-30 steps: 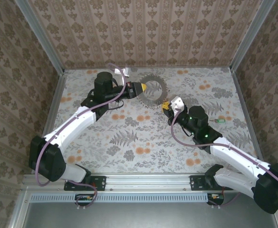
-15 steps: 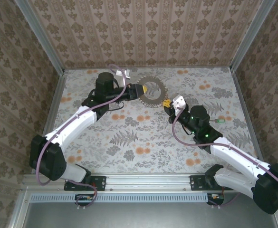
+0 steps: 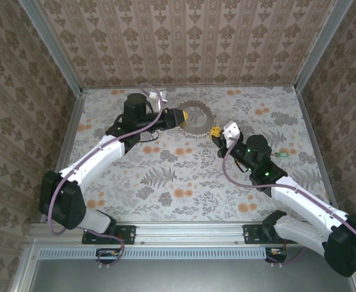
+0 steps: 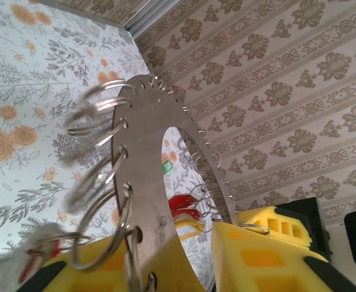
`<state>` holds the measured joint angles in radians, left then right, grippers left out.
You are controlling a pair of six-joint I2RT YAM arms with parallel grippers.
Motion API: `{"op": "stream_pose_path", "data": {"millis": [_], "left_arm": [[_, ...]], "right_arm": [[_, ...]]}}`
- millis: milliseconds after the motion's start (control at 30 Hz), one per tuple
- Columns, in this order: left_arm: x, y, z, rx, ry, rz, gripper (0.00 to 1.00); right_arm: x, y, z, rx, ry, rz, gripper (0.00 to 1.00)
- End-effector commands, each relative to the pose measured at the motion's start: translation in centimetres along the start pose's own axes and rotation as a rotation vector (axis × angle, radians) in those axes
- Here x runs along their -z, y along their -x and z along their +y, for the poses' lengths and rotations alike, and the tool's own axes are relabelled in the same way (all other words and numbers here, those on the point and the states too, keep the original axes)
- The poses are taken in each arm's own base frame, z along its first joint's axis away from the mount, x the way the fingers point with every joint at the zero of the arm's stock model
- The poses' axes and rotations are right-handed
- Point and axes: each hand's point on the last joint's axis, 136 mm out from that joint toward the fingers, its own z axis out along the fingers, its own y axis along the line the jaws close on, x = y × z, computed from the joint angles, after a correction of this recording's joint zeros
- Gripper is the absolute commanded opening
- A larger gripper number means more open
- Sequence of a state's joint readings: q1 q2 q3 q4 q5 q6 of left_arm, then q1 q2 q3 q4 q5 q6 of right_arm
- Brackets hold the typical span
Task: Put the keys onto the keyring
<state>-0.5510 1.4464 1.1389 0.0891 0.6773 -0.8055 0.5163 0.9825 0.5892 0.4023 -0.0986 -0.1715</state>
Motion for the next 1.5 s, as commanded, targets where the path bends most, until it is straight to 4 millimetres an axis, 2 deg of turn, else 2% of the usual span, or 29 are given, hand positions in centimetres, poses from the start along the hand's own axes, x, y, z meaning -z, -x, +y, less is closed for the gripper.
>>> {"op": "stream_pose_path", "data": {"millis": [0, 133, 300, 500, 767, 833, 967, 1100, 1200, 1467], "left_arm": [[-0.2, -0.6, 0.8, 0.029, 0.006, 0.026, 0.34], [-0.5, -1.3, 1.7, 0.050, 0.019, 0.043, 0.36], [-1.1, -3.0, 4.0, 0.090, 0.058, 0.074, 0.41], [-2.3, -5.5, 7.0, 0.136, 0.094, 0.099, 0.47], [-3.5, -8.8, 10.3, 0.182, 0.141, 0.146, 0.60], [-3.5, -9.3, 11.5, 0.190, 0.176, 0.137, 0.63], [-3.1, -10.4, 12.5, 0.202, 0.194, 0.131, 0.70], [-2.5, -10.8, 12.7, 0.192, 0.208, 0.122, 0.75], [-1.9, -10.4, 12.6, 0.160, 0.230, 0.099, 0.76], [1.8, -7.7, 13.6, 0.075, 0.407, -0.024, 0.76]], "right_arm": [[0.3, 2.6, -0.1, -0.007, 0.017, -0.083, 0.00], [0.1, 1.7, 0.4, -0.008, 0.050, -0.026, 0.00], [0.0, 0.3, -0.3, -0.036, 0.033, 0.050, 0.00], [-0.6, -3.0, -0.7, -0.034, 0.021, 0.207, 0.00], [-0.9, -6.3, -0.8, 0.042, 0.032, 0.345, 0.00], [-0.9, -6.9, -0.9, 0.054, 0.033, 0.370, 0.00], [-0.7, -7.7, -1.4, 0.076, 0.025, 0.415, 0.00], [-0.5, -8.2, -1.7, 0.113, 0.030, 0.454, 0.00], [-0.2, -8.9, -0.9, 0.179, 0.076, 0.490, 0.00], [0.2, -11.9, 2.4, 0.605, 0.090, 0.644, 0.00]]}}
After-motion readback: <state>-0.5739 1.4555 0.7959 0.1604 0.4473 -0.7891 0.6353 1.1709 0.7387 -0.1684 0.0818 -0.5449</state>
